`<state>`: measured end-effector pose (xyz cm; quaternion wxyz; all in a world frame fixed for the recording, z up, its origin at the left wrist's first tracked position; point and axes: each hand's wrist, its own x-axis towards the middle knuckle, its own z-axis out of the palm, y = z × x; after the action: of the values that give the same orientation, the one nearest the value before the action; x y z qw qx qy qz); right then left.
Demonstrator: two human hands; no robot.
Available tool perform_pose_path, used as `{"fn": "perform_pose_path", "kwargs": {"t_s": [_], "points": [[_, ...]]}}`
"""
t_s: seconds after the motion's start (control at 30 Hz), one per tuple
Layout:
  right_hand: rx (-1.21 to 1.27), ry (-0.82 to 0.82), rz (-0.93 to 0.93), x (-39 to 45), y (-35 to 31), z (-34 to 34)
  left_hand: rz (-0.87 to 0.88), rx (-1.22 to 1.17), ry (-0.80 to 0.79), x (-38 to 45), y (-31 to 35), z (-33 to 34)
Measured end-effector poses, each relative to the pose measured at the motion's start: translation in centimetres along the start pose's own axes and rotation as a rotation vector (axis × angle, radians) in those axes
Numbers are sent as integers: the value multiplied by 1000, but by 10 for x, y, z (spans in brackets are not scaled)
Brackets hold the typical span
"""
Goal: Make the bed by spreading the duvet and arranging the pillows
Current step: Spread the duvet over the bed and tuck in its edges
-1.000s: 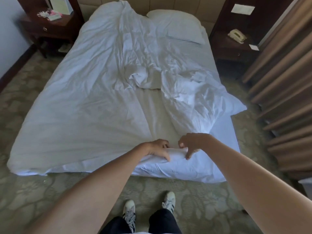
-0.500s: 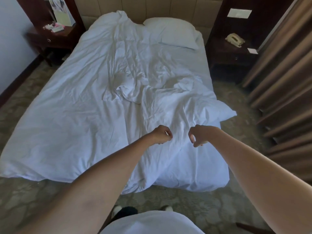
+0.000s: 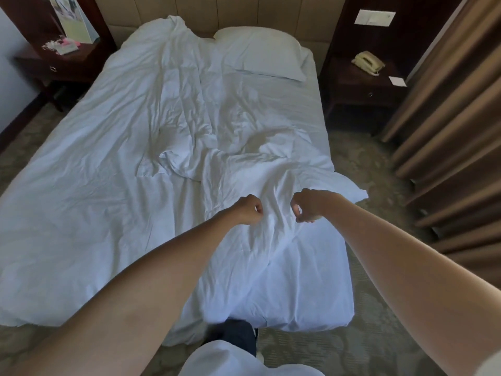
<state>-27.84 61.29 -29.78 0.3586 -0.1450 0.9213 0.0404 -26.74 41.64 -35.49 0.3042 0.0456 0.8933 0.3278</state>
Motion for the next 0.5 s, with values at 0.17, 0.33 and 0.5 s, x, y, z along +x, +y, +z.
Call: {"fn": "perform_pose_path", "kwargs": {"t_s": [0.17, 0.33, 0.5], "points": [[-9, -32, 38, 37, 44, -40, 32, 62, -2, 66, 28, -17], [53, -13, 36, 73, 72, -76, 11, 140, 10, 117, 40, -42], [119, -37, 20, 122, 94, -86, -72, 184, 1, 160, 34, -58]]}}
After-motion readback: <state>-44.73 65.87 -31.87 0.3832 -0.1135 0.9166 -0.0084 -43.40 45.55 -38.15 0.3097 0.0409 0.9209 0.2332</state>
